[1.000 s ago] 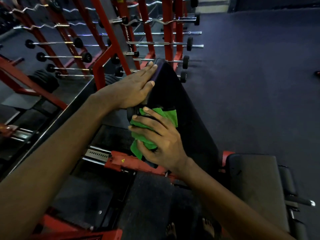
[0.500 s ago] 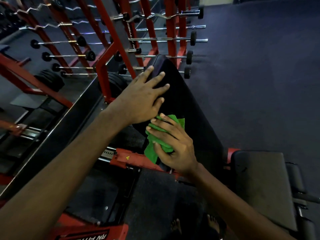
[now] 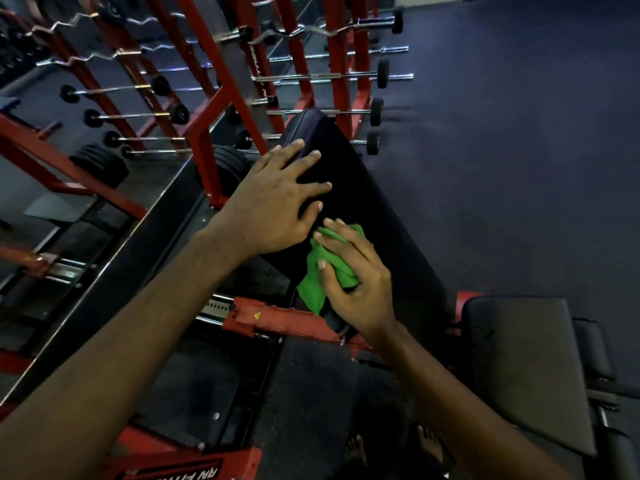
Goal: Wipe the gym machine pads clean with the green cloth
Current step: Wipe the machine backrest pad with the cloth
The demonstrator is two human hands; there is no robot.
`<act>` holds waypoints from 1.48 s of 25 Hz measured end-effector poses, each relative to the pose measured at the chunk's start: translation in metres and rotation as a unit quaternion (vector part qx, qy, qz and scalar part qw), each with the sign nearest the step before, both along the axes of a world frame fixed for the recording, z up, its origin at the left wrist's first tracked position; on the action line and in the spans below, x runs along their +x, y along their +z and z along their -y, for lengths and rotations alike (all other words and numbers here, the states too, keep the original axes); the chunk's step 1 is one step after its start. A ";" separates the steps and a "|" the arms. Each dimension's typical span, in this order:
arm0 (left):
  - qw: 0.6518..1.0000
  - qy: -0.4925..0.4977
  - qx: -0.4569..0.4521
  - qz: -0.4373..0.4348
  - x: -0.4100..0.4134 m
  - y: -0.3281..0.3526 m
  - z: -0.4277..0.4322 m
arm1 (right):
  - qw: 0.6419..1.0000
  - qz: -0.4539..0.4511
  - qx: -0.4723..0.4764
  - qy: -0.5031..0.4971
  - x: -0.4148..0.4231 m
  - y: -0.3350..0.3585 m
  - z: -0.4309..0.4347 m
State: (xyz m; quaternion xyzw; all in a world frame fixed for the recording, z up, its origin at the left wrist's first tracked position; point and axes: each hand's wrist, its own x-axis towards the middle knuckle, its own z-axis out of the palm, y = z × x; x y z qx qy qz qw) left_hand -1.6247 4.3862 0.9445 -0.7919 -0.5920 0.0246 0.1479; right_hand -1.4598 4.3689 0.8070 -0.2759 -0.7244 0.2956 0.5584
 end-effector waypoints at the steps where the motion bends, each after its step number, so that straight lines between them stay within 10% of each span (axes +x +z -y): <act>1: 1.000 0.000 0.004 0.001 0.001 0.000 0.000 | 1.000 0.015 -0.011 -0.003 0.008 -0.015 0.003; 7: 1.000 0.013 0.015 -0.012 0.002 -0.002 -0.002 | 0.988 -0.045 -0.133 -0.066 0.016 -0.047 0.010; 14: 0.999 0.009 0.022 -0.035 0.003 -0.003 -0.003 | 0.998 0.043 -0.030 -0.031 0.014 -0.038 0.022; 22: 0.992 -0.017 -0.005 -0.125 0.012 0.000 0.009 | 0.948 -0.087 -0.265 -0.152 0.014 -0.045 0.014; 30: 0.989 -0.038 0.029 -0.138 0.012 -0.007 0.006 | 0.902 -0.023 -0.412 -0.129 0.023 -0.036 0.034; 37: 0.987 -0.039 0.033 -0.152 0.012 -0.008 0.005 | 0.945 -0.052 -0.279 -0.164 -0.002 -0.033 0.048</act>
